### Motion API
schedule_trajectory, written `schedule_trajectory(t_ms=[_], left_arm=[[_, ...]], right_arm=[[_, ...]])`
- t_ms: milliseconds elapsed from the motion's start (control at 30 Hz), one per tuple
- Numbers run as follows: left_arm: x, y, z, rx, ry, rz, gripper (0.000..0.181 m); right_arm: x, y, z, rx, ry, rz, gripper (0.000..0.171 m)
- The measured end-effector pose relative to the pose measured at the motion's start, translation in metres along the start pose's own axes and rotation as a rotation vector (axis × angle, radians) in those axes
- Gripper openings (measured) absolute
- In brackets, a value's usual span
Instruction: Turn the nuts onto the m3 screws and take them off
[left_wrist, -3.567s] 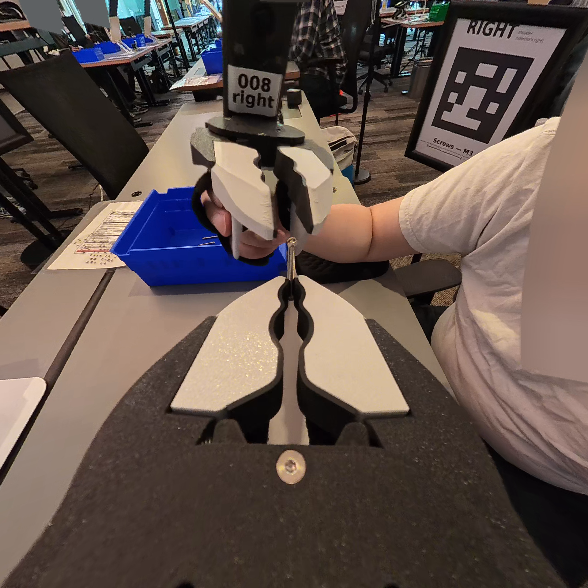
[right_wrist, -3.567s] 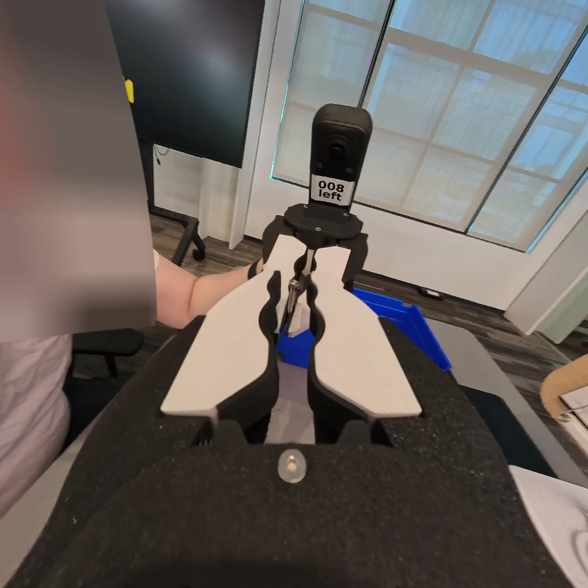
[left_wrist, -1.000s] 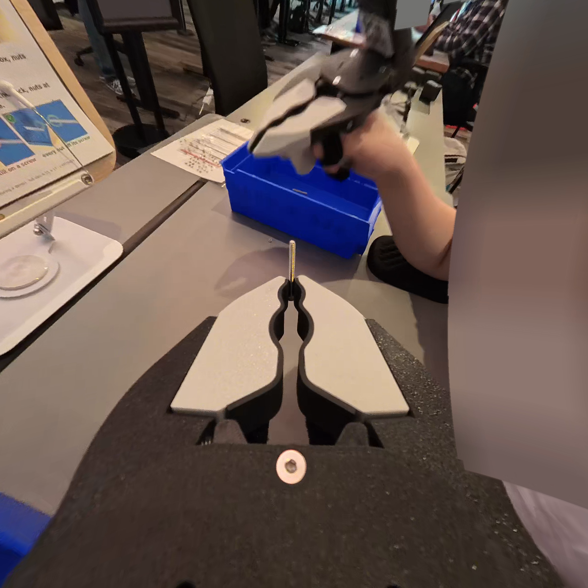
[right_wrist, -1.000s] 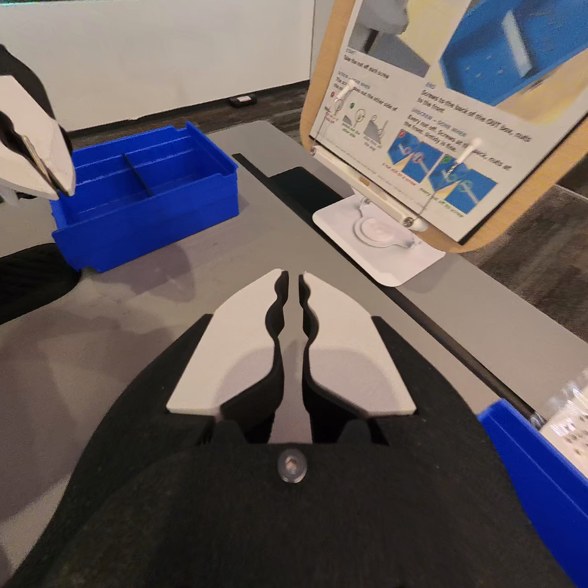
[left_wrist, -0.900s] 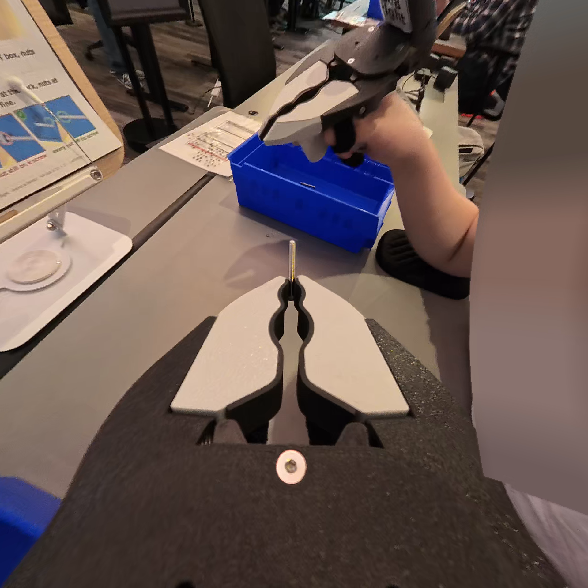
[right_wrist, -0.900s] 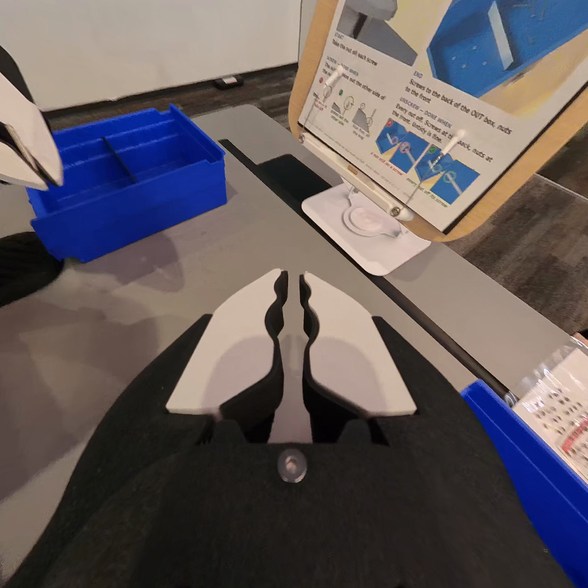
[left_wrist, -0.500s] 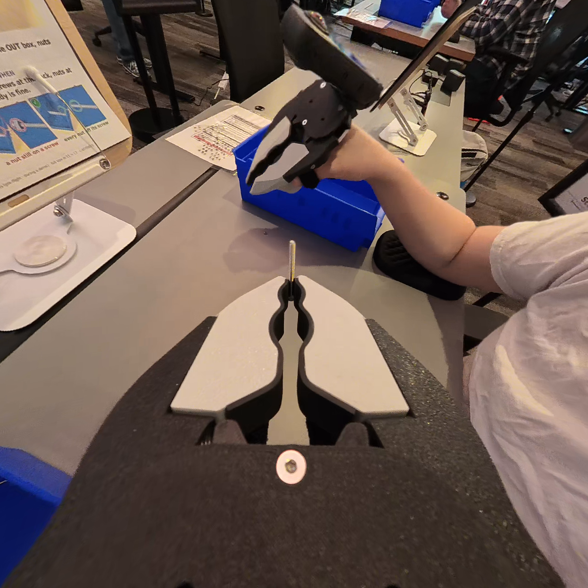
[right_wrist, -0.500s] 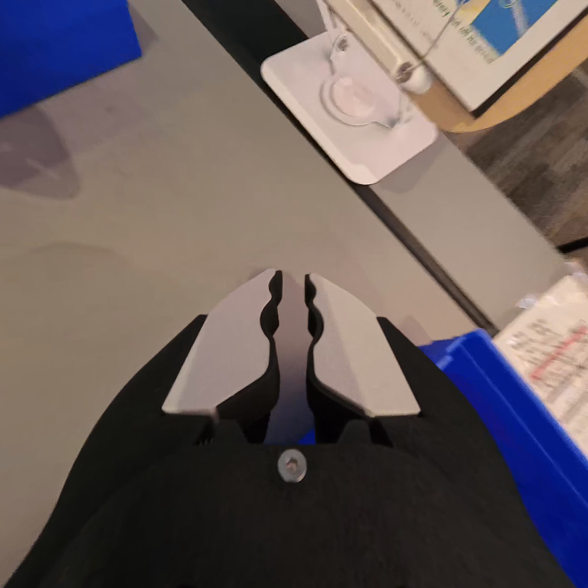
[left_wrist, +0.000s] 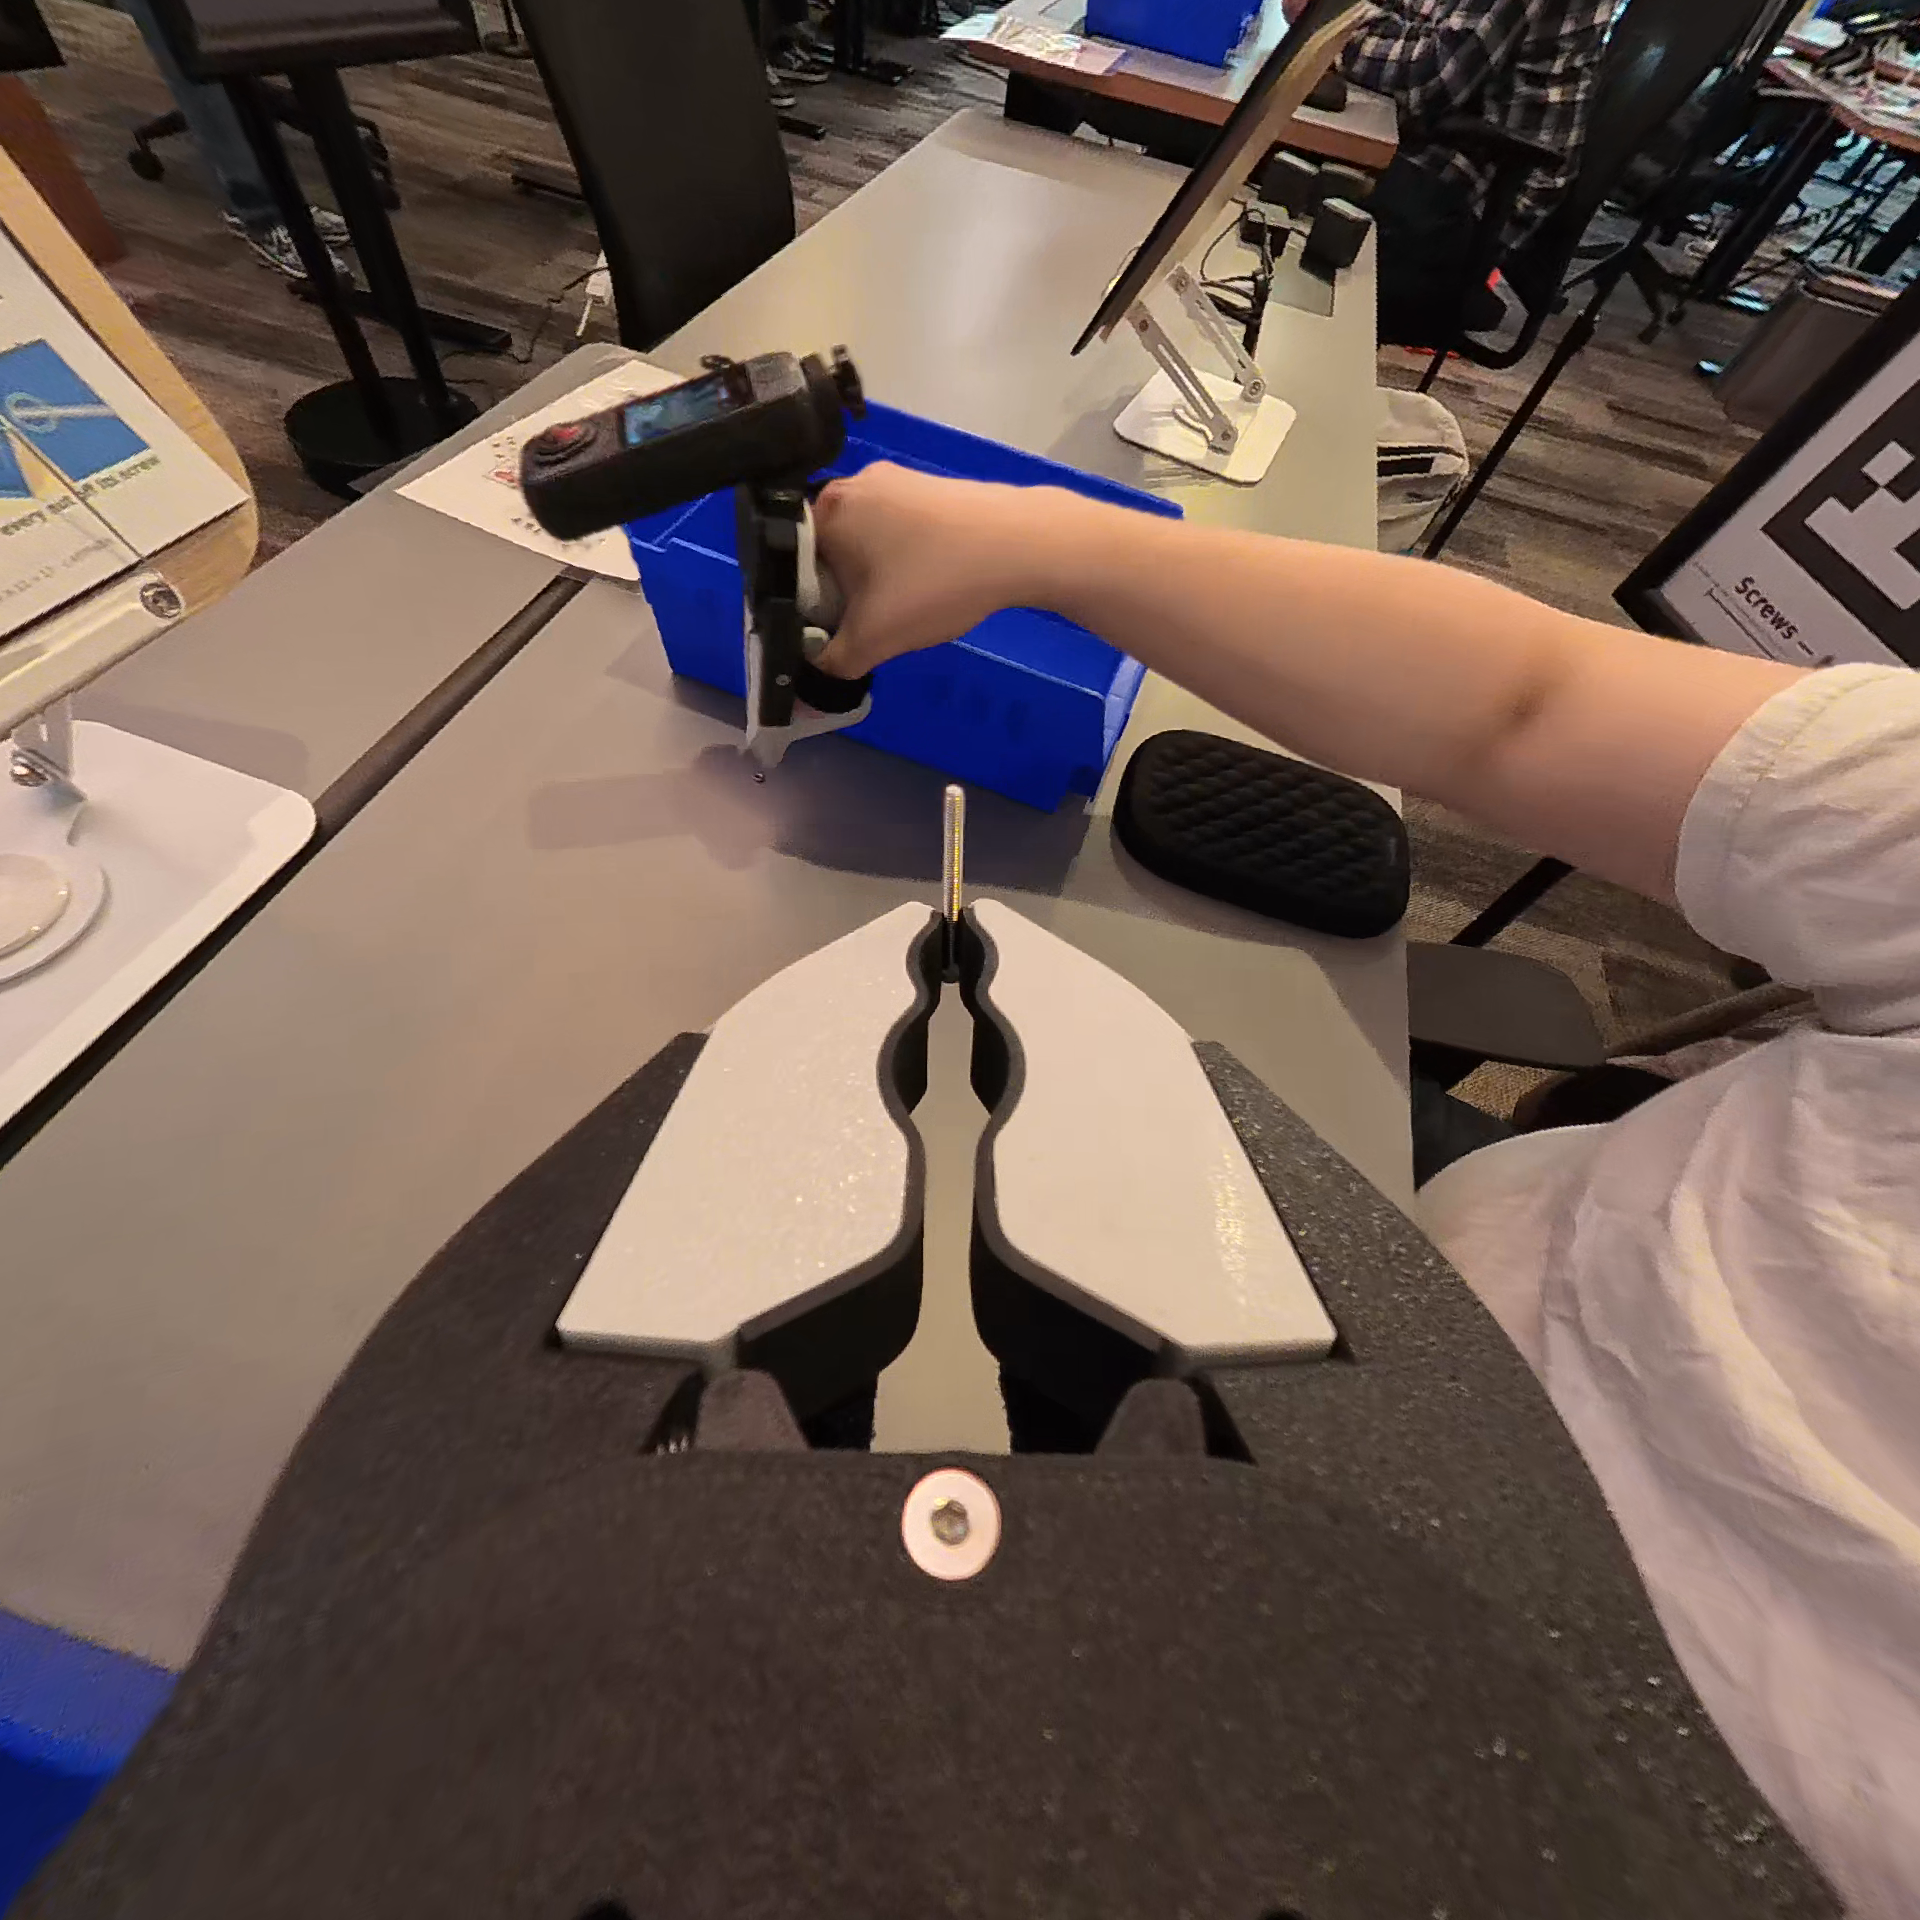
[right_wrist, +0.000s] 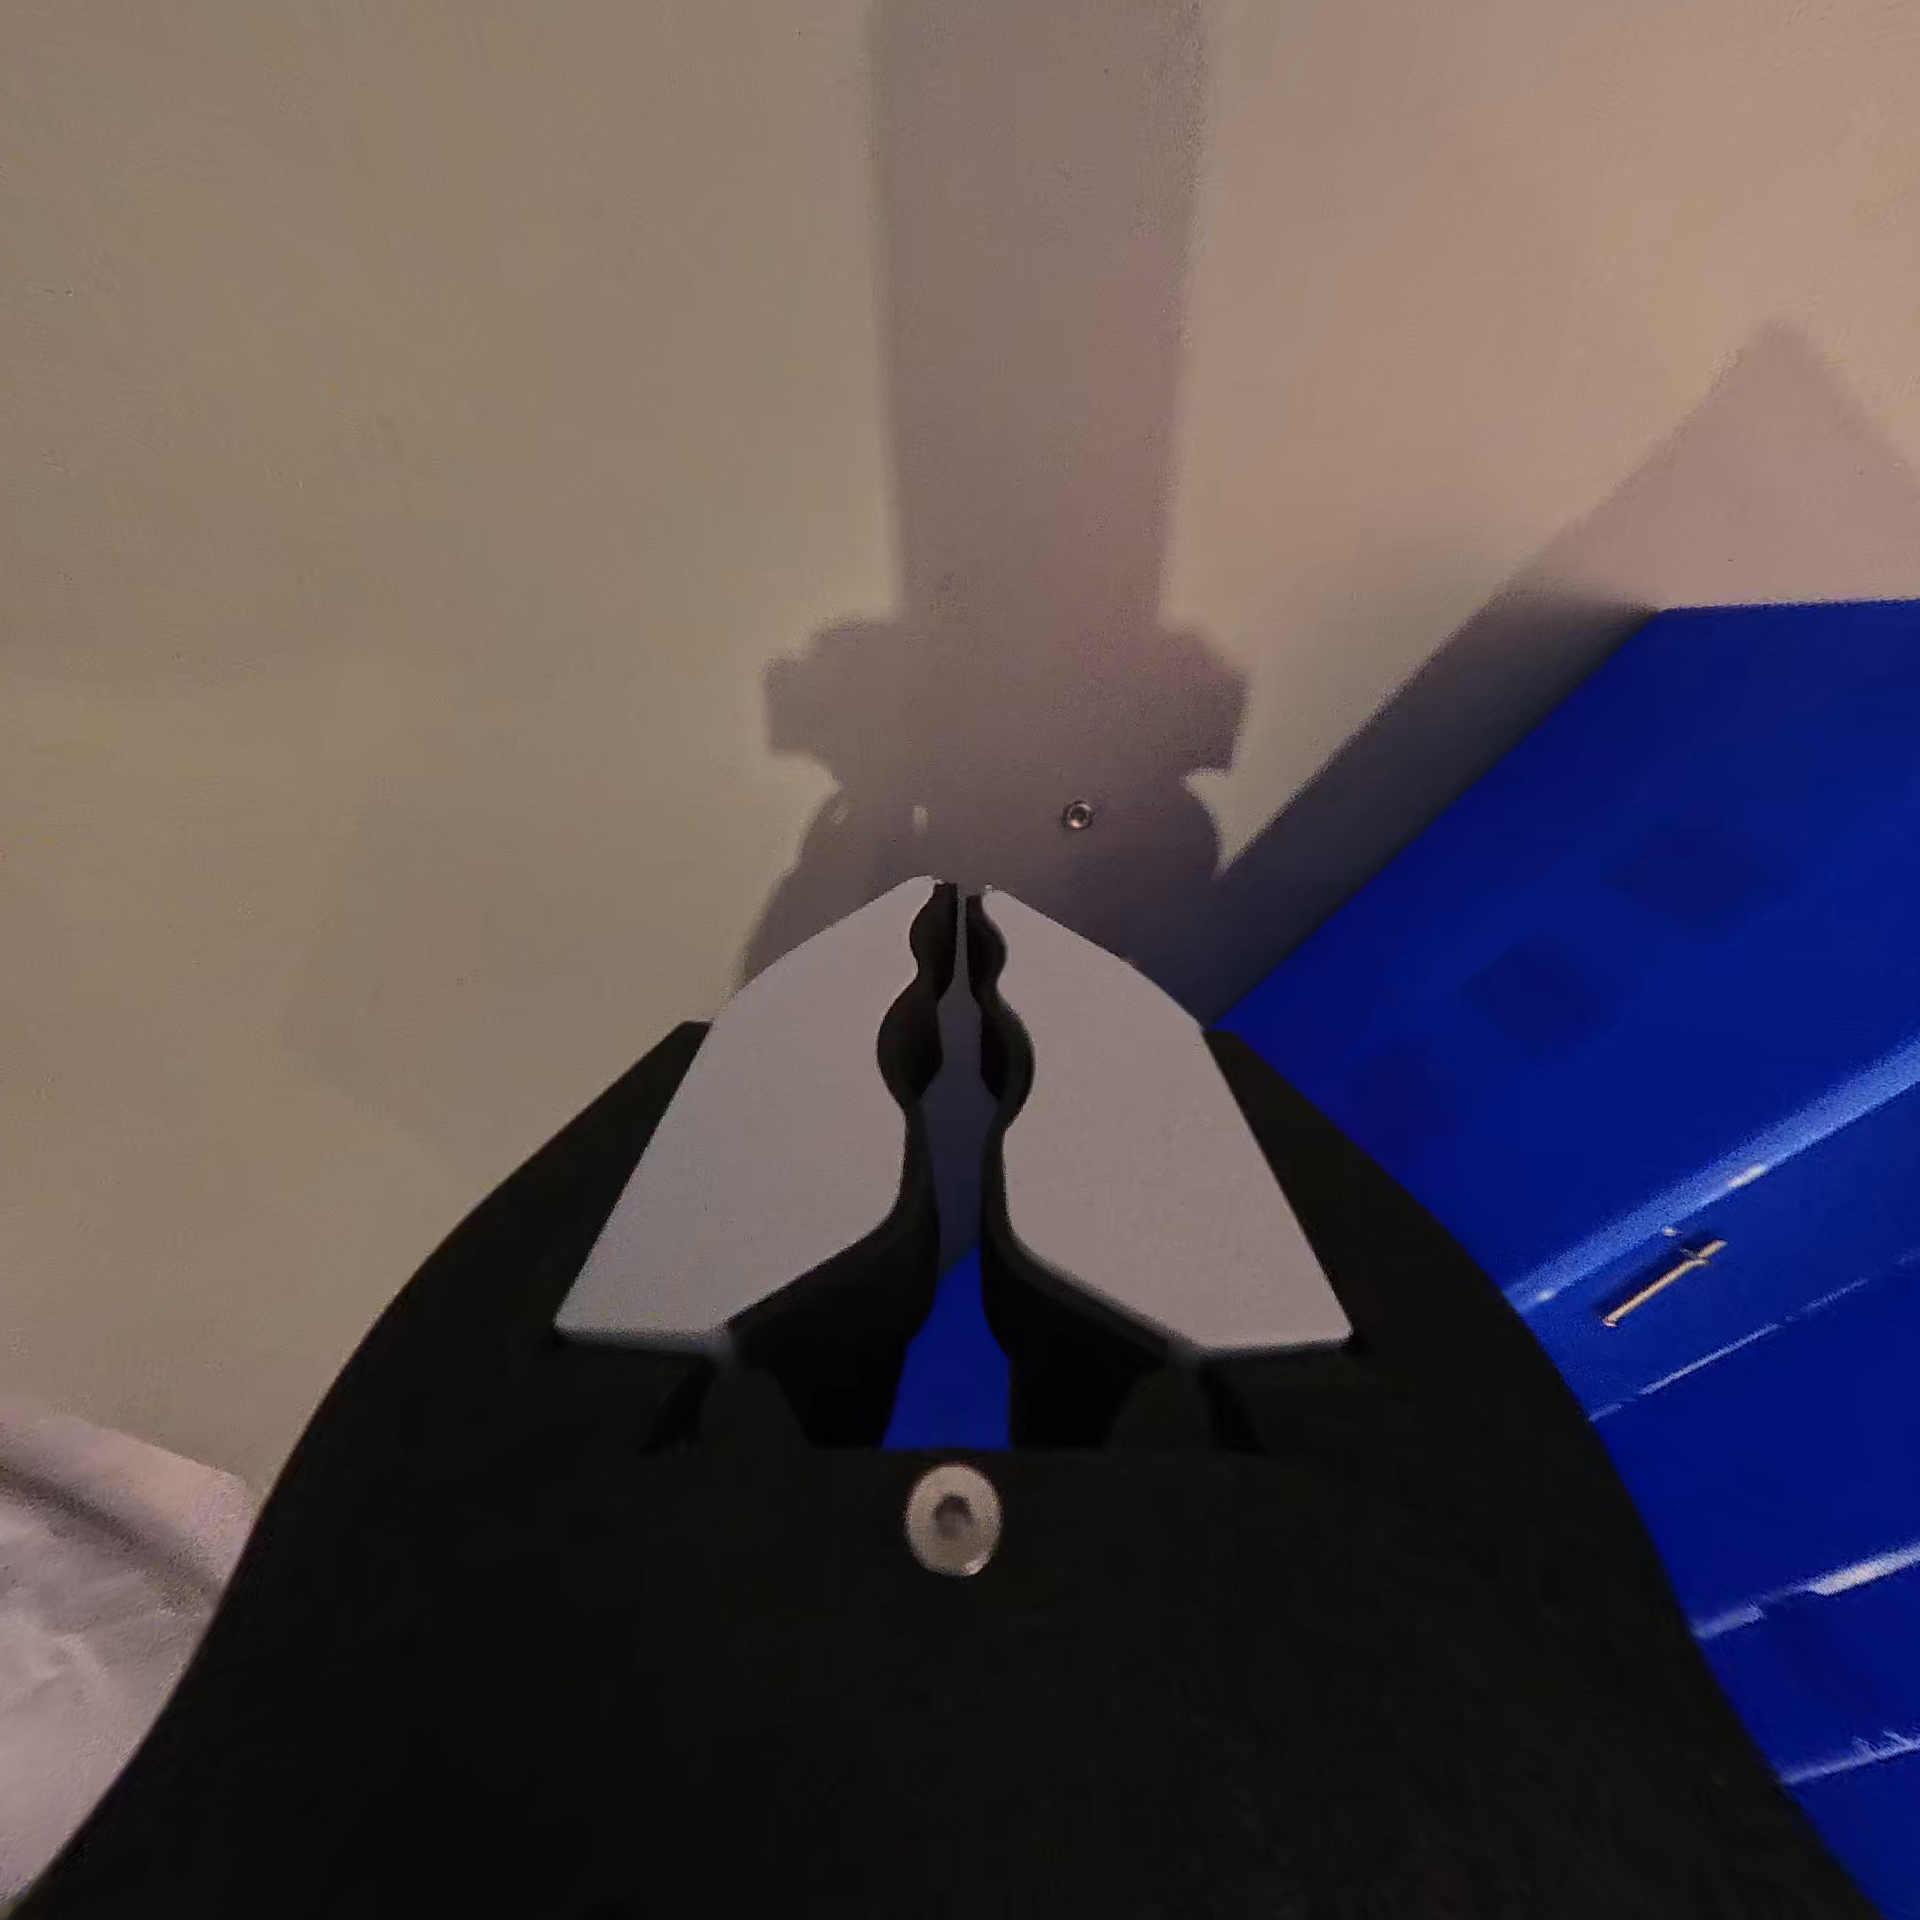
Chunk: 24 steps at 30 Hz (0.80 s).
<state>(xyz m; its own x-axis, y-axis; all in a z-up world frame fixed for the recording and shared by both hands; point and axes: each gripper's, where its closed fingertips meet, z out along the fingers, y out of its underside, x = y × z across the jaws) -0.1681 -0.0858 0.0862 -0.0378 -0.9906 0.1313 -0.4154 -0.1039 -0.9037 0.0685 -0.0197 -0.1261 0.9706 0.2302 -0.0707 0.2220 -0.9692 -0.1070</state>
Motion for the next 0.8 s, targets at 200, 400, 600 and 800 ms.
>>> schedule_trajectory(t_ms=[200, 400, 600, 800], left_arm=[[0.01, -0.002, 0.001, 0.003, 0.027, 0.011, 0.002], [0.015, -0.003, 0.0, 0.006, 0.037, 0.017, 0.002], [0.015, -0.004, -0.002, 0.009, 0.037, 0.017, 0.002], [0.016, -0.003, -0.002, 0.005, 0.038, 0.02, 0.002]], right_arm=[[-0.001, -0.008, 0.004, 0.0, 0.042, 0.07, 0.0], [0.017, -0.002, 0.012, -0.034, 0.142, 0.134, 0.0], [0.019, -0.001, 0.016, -0.068, 0.171, 0.172, 0.007], [0.019, -0.001, 0.02, -0.091, 0.176, 0.185, 0.012]])
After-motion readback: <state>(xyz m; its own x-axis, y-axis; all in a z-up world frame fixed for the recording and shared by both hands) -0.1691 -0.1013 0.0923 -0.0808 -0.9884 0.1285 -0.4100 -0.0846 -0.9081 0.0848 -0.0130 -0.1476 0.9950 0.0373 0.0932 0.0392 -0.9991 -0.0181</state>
